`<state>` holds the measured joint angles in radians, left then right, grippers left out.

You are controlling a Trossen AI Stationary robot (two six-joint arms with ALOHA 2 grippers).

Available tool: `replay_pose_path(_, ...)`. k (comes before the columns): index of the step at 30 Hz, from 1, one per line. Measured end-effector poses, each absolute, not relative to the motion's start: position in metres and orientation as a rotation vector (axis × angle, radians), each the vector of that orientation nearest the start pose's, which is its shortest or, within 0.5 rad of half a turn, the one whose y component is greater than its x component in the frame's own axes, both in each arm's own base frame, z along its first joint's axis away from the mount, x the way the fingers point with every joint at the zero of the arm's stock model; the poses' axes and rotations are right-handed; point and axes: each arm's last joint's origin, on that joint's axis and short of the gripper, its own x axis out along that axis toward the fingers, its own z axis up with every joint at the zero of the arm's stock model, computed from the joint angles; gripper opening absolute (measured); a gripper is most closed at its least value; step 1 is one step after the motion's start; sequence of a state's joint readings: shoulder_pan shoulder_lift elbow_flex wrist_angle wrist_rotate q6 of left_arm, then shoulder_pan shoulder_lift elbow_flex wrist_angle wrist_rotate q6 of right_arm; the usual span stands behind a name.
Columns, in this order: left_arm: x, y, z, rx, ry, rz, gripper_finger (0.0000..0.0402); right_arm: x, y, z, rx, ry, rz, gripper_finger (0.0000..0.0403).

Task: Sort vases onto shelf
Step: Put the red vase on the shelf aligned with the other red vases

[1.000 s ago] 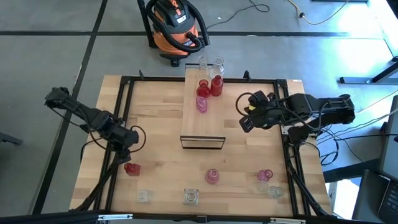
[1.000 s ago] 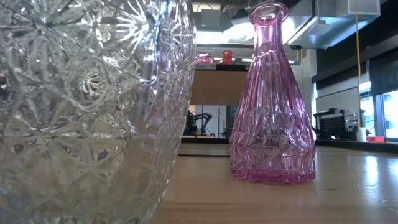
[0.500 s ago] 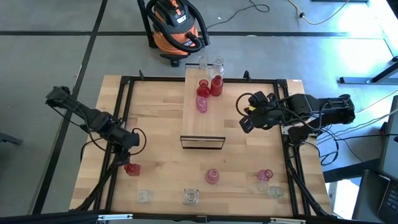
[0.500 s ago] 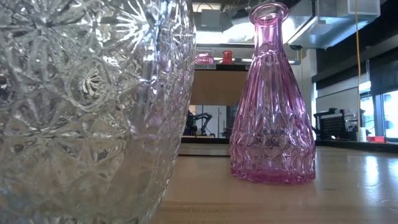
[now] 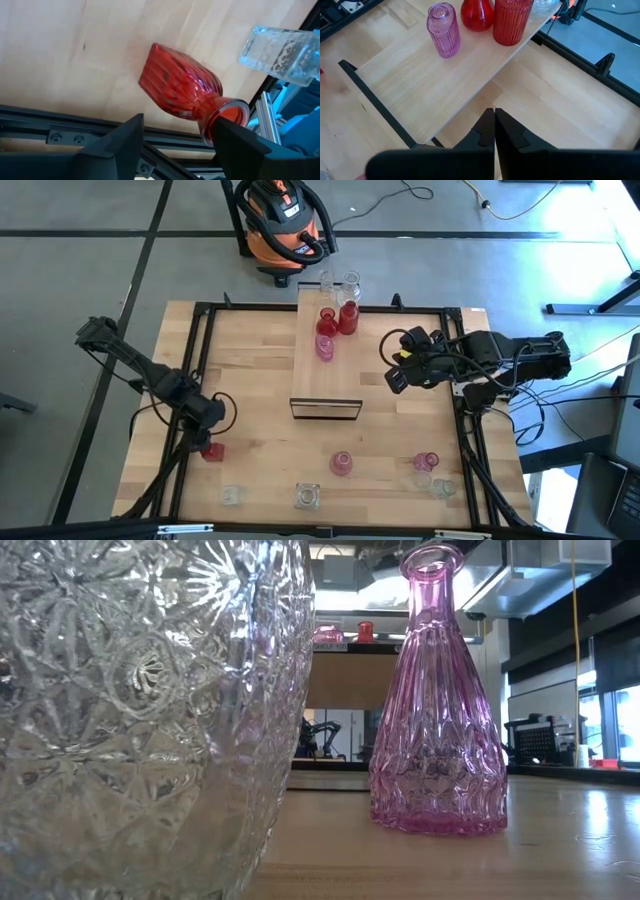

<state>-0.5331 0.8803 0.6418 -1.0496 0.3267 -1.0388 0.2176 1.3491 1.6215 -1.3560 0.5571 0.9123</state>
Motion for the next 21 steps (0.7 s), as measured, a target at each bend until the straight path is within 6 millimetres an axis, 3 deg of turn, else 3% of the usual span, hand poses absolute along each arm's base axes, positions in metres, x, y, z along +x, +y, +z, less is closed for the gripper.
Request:
replay_pose_path(5, 0.108, -0.074, 0.215, -0.692, 1.543, 0.031, 0.0194, 0.223, 0.033, 0.403, 0.417, 0.77, -0.72, 0.0001)
replay_pose_path(8, 0.109, -0.074, 0.215, -0.693, 1.542, 0.03, 0.0161, 0.223, 0.033, 0.403, 0.412, 0.769, -0.721, 0.0001)
replay_pose_path(14, 0.111, -0.078, 0.217, -0.708, 1.549, -0.068, 0.0027, 0.223, 0.032, 0.403, 0.399, 0.759, -0.737, 0.0001)
replay_pose_path(21, 0.12, -0.077, 0.226, -0.741, 1.491, -0.109, 0.0012, 0.223, 0.032, 0.404, 0.361, 0.75, -0.749, 0.0001)
